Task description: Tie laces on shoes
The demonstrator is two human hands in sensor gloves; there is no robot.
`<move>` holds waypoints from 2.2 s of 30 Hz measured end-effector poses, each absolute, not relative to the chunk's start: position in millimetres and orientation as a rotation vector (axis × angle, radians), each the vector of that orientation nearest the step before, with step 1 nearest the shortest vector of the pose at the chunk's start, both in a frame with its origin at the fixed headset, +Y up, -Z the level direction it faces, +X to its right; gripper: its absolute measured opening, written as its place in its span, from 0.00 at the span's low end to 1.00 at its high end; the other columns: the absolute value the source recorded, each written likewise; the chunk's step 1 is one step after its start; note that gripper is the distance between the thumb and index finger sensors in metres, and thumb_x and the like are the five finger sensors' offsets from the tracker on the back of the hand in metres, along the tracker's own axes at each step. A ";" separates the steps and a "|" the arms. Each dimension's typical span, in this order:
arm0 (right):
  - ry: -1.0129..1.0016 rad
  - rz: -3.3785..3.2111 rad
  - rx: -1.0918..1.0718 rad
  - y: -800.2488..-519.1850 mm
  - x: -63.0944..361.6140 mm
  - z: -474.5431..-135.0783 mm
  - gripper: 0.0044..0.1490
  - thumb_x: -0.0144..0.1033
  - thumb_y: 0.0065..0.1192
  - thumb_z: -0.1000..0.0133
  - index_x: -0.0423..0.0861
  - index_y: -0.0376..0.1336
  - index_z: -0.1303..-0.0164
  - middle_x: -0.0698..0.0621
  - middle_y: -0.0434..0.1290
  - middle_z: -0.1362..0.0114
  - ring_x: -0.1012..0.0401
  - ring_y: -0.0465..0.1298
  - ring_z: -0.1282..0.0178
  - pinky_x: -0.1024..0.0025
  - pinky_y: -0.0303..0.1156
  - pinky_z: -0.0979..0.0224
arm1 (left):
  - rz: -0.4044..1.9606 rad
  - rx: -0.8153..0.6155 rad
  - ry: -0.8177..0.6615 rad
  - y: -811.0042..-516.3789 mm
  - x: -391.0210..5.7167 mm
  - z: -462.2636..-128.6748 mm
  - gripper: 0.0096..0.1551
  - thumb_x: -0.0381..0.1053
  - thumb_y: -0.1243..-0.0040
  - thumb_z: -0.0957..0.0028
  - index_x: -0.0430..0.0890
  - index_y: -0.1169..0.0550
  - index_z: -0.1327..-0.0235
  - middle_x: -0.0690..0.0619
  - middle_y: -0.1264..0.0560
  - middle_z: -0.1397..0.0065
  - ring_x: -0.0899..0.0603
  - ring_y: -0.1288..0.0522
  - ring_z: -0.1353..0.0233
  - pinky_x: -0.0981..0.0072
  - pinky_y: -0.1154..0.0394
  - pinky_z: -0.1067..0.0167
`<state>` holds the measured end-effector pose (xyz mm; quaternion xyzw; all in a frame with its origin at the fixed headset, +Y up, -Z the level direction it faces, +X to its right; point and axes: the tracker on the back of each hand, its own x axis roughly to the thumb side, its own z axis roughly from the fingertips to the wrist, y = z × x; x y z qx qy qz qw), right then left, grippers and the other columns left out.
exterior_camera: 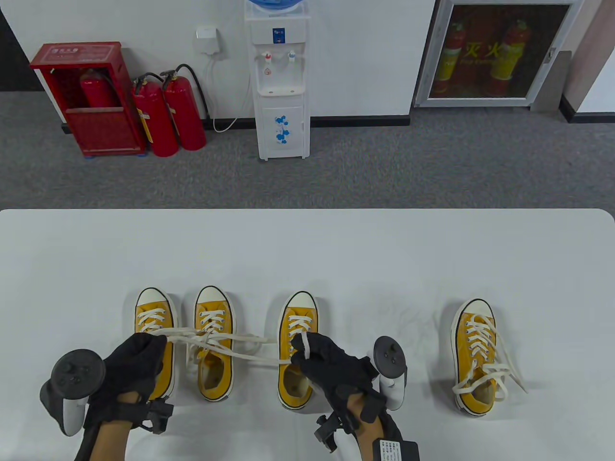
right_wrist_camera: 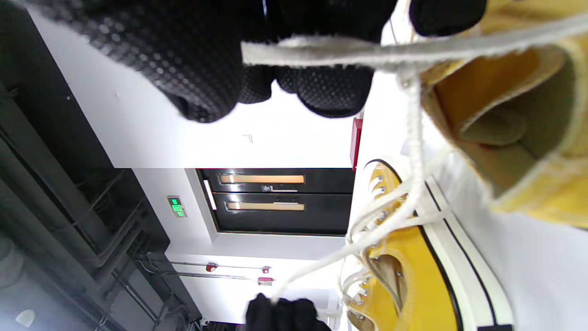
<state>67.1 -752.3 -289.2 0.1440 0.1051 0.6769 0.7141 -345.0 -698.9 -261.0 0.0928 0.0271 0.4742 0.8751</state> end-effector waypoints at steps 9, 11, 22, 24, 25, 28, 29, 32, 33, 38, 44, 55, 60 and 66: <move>0.188 1.605 0.263 -750.8 63.2 -290.1 0.38 0.38 0.74 0.50 0.43 0.64 0.29 0.45 0.60 0.22 0.57 0.75 0.40 0.39 0.61 0.27 | 1.405 0.026 -0.220 -679.0 -296.9 -268.2 0.17 0.67 0.39 0.47 0.55 0.15 0.62 0.52 0.14 0.42 0.45 0.10 0.52 0.44 0.17 0.48; 0.152 1.615 0.230 -749.2 64.1 -290.5 0.36 0.37 0.74 0.50 0.42 0.65 0.31 0.45 0.61 0.23 0.58 0.76 0.42 0.41 0.63 0.29 | 1.453 -0.001 -0.268 -672.1 -286.1 -268.0 0.18 0.67 0.39 0.47 0.54 0.15 0.63 0.52 0.13 0.43 0.45 0.10 0.52 0.44 0.17 0.49; 0.056 1.856 0.225 -746.5 66.2 -292.7 0.33 0.30 0.70 0.50 0.42 0.66 0.32 0.45 0.61 0.24 0.59 0.77 0.48 0.45 0.68 0.33 | 1.658 -0.215 -0.510 -650.2 -218.5 -267.9 0.18 0.67 0.43 0.45 0.55 0.17 0.58 0.52 0.15 0.38 0.44 0.10 0.47 0.42 0.19 0.44; 0.035 1.914 0.249 -744.0 62.4 -291.7 0.33 0.29 0.70 0.50 0.43 0.66 0.32 0.45 0.61 0.24 0.59 0.77 0.48 0.45 0.68 0.33 | 1.693 -0.257 -0.551 -648.2 -205.7 -268.5 0.18 0.67 0.44 0.44 0.56 0.18 0.56 0.52 0.15 0.36 0.45 0.11 0.45 0.41 0.20 0.42; 0.031 1.932 0.254 -743.5 61.0 -291.6 0.34 0.29 0.70 0.50 0.42 0.66 0.32 0.46 0.61 0.23 0.58 0.77 0.48 0.45 0.68 0.34 | 1.703 -0.272 -0.564 -647.6 -201.8 -268.5 0.18 0.67 0.44 0.44 0.57 0.18 0.56 0.53 0.16 0.35 0.44 0.11 0.43 0.41 0.21 0.41; 0.047 1.990 0.292 -742.7 54.2 -291.0 0.34 0.27 0.70 0.51 0.43 0.65 0.31 0.46 0.59 0.23 0.57 0.76 0.48 0.46 0.67 0.34 | 1.722 -0.326 -0.626 -644.6 -187.1 -267.4 0.19 0.67 0.46 0.43 0.58 0.21 0.50 0.54 0.19 0.31 0.43 0.13 0.36 0.40 0.23 0.36; 0.066 2.005 0.312 -742.6 51.3 -290.8 0.34 0.26 0.69 0.51 0.43 0.65 0.31 0.46 0.58 0.22 0.57 0.75 0.47 0.46 0.67 0.34 | 1.731 -0.344 -0.646 -643.2 -181.7 -266.7 0.19 0.67 0.47 0.43 0.58 0.21 0.50 0.55 0.19 0.31 0.42 0.14 0.34 0.40 0.24 0.35; 0.055 2.068 0.345 -741.3 45.6 -289.6 0.34 0.25 0.69 0.51 0.44 0.66 0.31 0.46 0.57 0.22 0.56 0.75 0.47 0.45 0.66 0.33 | 1.765 -0.376 -0.680 -640.9 -171.4 -265.5 0.19 0.66 0.47 0.42 0.58 0.22 0.48 0.55 0.21 0.30 0.41 0.17 0.30 0.39 0.27 0.30; 0.066 2.097 0.367 -740.8 42.7 -288.5 0.34 0.25 0.68 0.51 0.44 0.66 0.31 0.46 0.56 0.22 0.56 0.74 0.46 0.45 0.65 0.32 | 1.775 -0.373 -0.685 -640.2 -168.1 -265.9 0.19 0.66 0.48 0.42 0.58 0.22 0.48 0.55 0.21 0.30 0.41 0.17 0.29 0.39 0.28 0.29; 0.050 2.192 0.419 -739.0 34.4 -284.5 0.31 0.23 0.67 0.52 0.47 0.71 0.35 0.47 0.57 0.22 0.56 0.73 0.45 0.44 0.63 0.31 | 1.779 -0.347 -0.697 -642.3 -163.1 -271.0 0.19 0.66 0.48 0.42 0.58 0.23 0.47 0.56 0.23 0.26 0.42 0.25 0.19 0.38 0.34 0.24; 0.051 2.238 0.452 -738.0 31.9 -282.4 0.28 0.22 0.65 0.52 0.49 0.76 0.41 0.49 0.61 0.23 0.55 0.72 0.44 0.42 0.60 0.29 | 1.654 -0.258 -0.611 -655.1 -169.4 -283.5 0.20 0.66 0.49 0.42 0.58 0.24 0.46 0.59 0.28 0.20 0.45 0.36 0.12 0.40 0.36 0.22; 0.075 2.178 0.462 -739.3 38.0 -284.1 0.26 0.19 0.64 0.53 0.52 0.81 0.51 0.51 0.65 0.25 0.55 0.72 0.43 0.37 0.54 0.27 | 1.386 -0.263 -0.413 -700.1 -180.8 -308.0 0.21 0.64 0.48 0.43 0.58 0.24 0.42 0.57 0.30 0.17 0.43 0.39 0.11 0.43 0.32 0.27; 0.104 2.070 0.429 -741.7 45.6 -287.0 0.26 0.19 0.64 0.53 0.53 0.81 0.53 0.51 0.66 0.26 0.55 0.73 0.43 0.37 0.55 0.27 | 1.311 -0.314 -0.347 -722.4 -178.0 -312.6 0.22 0.64 0.50 0.43 0.57 0.26 0.41 0.54 0.30 0.18 0.38 0.34 0.14 0.40 0.31 0.29; 0.162 1.912 0.367 -750.6 53.7 -291.4 0.26 0.20 0.64 0.53 0.53 0.81 0.52 0.50 0.66 0.25 0.55 0.73 0.43 0.37 0.55 0.27 | 1.306 -0.381 -0.306 -741.3 -172.0 -312.9 0.23 0.63 0.53 0.42 0.55 0.29 0.40 0.51 0.31 0.20 0.36 0.28 0.19 0.39 0.30 0.29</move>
